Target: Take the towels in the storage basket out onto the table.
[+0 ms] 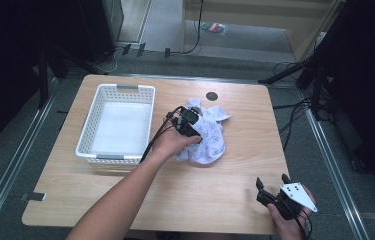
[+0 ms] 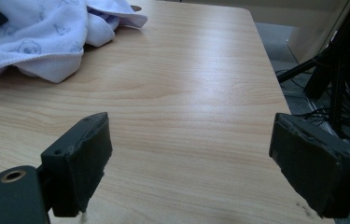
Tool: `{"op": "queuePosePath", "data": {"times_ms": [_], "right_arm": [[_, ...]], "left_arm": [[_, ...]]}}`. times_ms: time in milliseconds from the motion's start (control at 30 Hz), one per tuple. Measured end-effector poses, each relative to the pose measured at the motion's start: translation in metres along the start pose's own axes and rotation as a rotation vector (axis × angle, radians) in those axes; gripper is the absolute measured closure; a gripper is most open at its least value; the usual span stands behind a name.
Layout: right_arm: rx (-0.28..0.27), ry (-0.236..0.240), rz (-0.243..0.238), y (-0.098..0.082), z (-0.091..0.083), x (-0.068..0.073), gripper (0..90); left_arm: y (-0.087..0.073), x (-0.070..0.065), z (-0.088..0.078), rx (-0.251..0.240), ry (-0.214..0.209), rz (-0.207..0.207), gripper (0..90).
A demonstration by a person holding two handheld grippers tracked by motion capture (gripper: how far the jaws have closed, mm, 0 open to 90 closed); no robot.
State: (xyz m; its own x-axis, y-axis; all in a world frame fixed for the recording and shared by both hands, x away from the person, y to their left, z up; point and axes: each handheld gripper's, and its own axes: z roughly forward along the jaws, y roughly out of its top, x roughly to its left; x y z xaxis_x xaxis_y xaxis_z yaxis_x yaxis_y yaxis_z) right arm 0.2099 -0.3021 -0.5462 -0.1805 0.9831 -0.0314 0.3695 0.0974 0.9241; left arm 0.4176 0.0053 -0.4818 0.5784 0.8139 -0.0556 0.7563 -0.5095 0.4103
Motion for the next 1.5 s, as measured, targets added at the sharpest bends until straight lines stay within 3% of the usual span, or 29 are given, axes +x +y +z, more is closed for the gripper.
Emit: {"op": "queuePosePath", "data": {"times_ms": [133,233,600,700,1100,1500], "right_arm": [[-0.001,0.000,-0.001,0.000,0.000,0.000,13.1],[0.000,0.001,-0.001,0.000,0.000,0.000,13.1],[0.001,0.001,-0.003,0.000,0.000,0.000,13.1],[0.002,-0.003,-0.003,0.000,0.000,0.000,13.0],[0.004,-0.004,-0.006,0.000,0.001,0.000,13.0],[0.009,-0.010,-0.007,0.000,0.001,0.000,13.1]], "left_arm": [[0.001,0.002,-0.009,0.004,-0.033,-0.065,12.3],[-0.001,0.004,-0.020,-0.002,-0.016,-0.050,3.7],[-0.012,0.020,-0.062,-0.088,0.015,-0.048,0.3],[-0.017,0.026,-0.071,-0.106,0.054,-0.046,0.0],[-0.042,0.064,-0.108,-0.148,0.087,-0.104,0.0],[-0.077,0.091,-0.139,-0.194,0.134,-0.137,0.0]]}}
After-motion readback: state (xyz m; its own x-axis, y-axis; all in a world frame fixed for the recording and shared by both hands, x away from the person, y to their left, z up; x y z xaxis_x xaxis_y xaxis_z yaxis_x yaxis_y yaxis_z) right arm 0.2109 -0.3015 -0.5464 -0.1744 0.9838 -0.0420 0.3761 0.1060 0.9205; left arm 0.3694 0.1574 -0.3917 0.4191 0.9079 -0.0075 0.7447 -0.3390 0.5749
